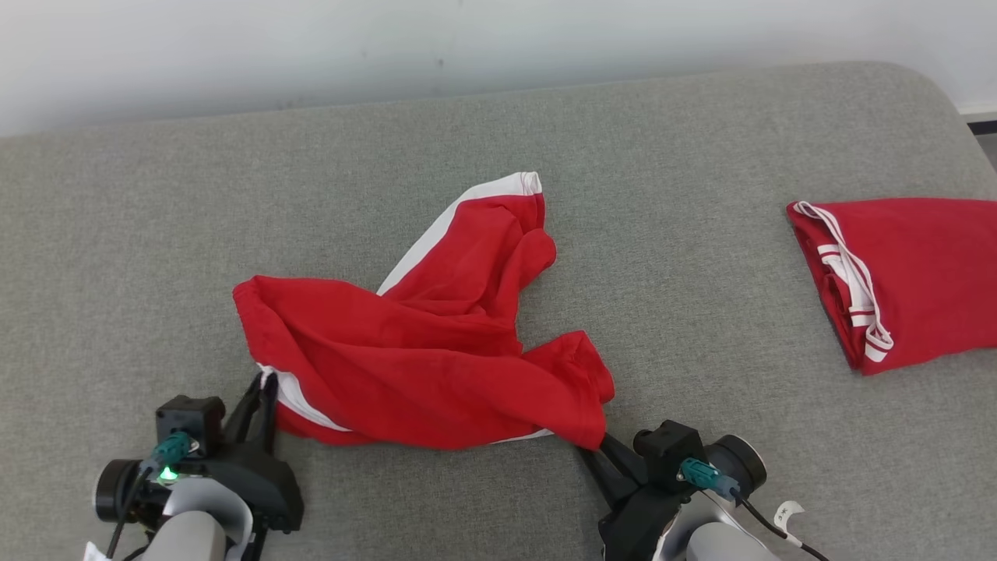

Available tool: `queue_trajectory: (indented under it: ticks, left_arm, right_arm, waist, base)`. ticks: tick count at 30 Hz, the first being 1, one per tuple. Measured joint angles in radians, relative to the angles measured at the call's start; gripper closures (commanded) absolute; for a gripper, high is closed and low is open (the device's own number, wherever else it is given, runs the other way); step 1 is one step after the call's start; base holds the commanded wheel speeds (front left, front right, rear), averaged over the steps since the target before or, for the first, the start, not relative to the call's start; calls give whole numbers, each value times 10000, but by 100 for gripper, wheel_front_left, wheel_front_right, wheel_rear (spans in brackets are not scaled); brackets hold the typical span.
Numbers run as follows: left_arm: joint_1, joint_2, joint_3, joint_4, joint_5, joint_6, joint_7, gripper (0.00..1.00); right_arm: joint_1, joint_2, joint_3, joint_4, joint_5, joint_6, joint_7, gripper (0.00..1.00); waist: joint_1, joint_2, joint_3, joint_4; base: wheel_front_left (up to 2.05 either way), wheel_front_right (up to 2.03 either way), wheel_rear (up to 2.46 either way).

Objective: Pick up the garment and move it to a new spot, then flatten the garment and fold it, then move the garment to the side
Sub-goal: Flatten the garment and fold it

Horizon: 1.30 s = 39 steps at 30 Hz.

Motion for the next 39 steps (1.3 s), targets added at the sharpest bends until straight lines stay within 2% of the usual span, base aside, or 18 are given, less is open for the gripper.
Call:
queue_trajectory:
  ticks: [8, 13, 20, 23, 26, 30, 34, 36, 38, 39]
  left_arm:
    - [77, -190, -209, -403, -522, -13, 0, 100]
    - [262, -286, 186, -1662, -1166, -21, 2, 100]
    - [305, -464, 219, -2957, -2546, -25, 42, 100]
    - [-155, -600, 247, -3478, -3534, -25, 669, 100]
    - [-707, -759, 332, -3760, -4343, -8, 1421, 100]
    - [-1840, -880, 382, -3954, -5012, 443, 2355, 100]
    - [-3504, -838, 431, -4084, -5078, 917, 2876, 100]
    - [-4453, -546, 523, -4008, -4947, 1011, 2892, 100]
    - [-5184, -232, 623, -3889, -4769, 1114, 2805, 100]
    - [-5497, -94, 669, -3864, -4704, 1141, 2750, 100]
  right_arm:
    - [256, -140, -320, -719, 58, 0, 2, 100]
    - [519, -339, -788, -1764, 291, 0, 0, 100]
    - [578, -995, -1806, -3461, 539, 0, 8, 100]
    - [340, -1400, -2253, -4541, 746, 0, 443, 100]
    - [-198, -1676, -2341, -5415, 1047, 0, 1020, 100]
    - [-1462, -2201, -1965, -6004, 1062, -2, 1944, 100]
    - [-3356, -2038, -1582, -5770, 1795, 0, 2575, 100]
    - [-4414, -1818, -1622, -5264, 2282, 0, 2546, 100]
    - [-5215, -1298, -1801, -4569, 3081, -2, 2428, 100]
    - [-5639, -1214, -1685, -4219, 3068, 0, 2326, 100]
  waist:
    - [0, 0, -223, -48]
    - [0, -1, -459, -37]
    - [0, -1, -916, -24]
    - [-1, -2, -1189, -73]
    - [-1, -2, -1238, -201]
    - [-1, -2, -1029, -348]
    - [0, -2, -533, -484]
    - [1, -1, -177, -553]
    - [0, -2, 248, -620]
    - [0, -1, 483, -654]
  base:
    - [0, 0, 0]
    - [0, 0, 0]
    - [0, 0, 0]
    - [0, 0, 0]
    - [0, 0, 0]
    - [0, 0, 0]
    - [0, 0, 0]
    - [0, 0, 0]
    - [0, 0, 0]
    - [0, 0, 0]
